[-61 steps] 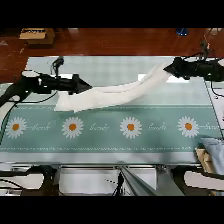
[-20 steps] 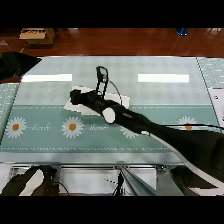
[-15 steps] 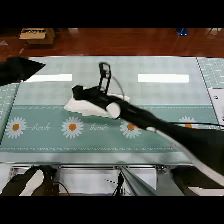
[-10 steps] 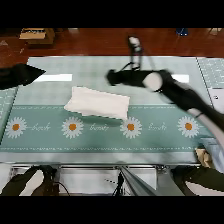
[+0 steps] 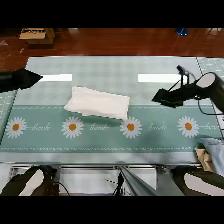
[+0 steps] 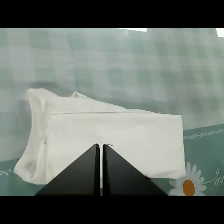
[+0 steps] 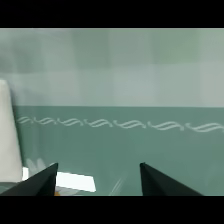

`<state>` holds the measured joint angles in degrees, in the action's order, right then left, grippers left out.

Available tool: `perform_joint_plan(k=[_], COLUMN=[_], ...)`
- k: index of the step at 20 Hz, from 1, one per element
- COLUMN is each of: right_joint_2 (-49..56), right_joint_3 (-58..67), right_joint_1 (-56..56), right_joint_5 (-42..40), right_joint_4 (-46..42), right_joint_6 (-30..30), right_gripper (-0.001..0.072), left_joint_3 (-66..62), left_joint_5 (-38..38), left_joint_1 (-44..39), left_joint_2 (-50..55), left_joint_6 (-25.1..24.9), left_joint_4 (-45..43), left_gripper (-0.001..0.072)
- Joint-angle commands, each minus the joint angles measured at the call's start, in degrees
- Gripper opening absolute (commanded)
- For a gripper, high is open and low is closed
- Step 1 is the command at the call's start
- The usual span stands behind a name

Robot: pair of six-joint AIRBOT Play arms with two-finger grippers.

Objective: Fold the shirts.

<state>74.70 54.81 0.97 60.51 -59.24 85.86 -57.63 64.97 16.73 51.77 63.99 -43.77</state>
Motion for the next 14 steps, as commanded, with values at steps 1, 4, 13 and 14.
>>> perform_joint_plan(k=[1,4,13,14], right_joint_2=[4.48,8.66,13.49,12.55], right_joint_3=[-5.53,-5.53,-5.11,-4.63], right_joint_1=[-4.42,-12.24,-23.26,-22.18], right_joint_5=[-7.74,-14.99,-16.39,-14.16], right_joint_4=[17.75,28.24,38.84,38.99], right_joint_6=[-6.64,-10.43,-17.27,-18.67], right_gripper=[0.0594,0.0593,0.0024,0.0022], left_joint_3=[0.0,0.0,0.0,0.02], left_joint_5=[0.04,0.04,0.0,0.02], left_joint_1=[0.07,0.07,0.07,0.07], left_joint_2=[0.02,0.02,0.9,1.46], left_joint_6=[-0.04,-0.04,-0.07,-0.04], left_joint_4=[-0.46,-0.46,-0.46,-0.46], left_gripper=[0.0062,0.0062,0.0062,0.0062])
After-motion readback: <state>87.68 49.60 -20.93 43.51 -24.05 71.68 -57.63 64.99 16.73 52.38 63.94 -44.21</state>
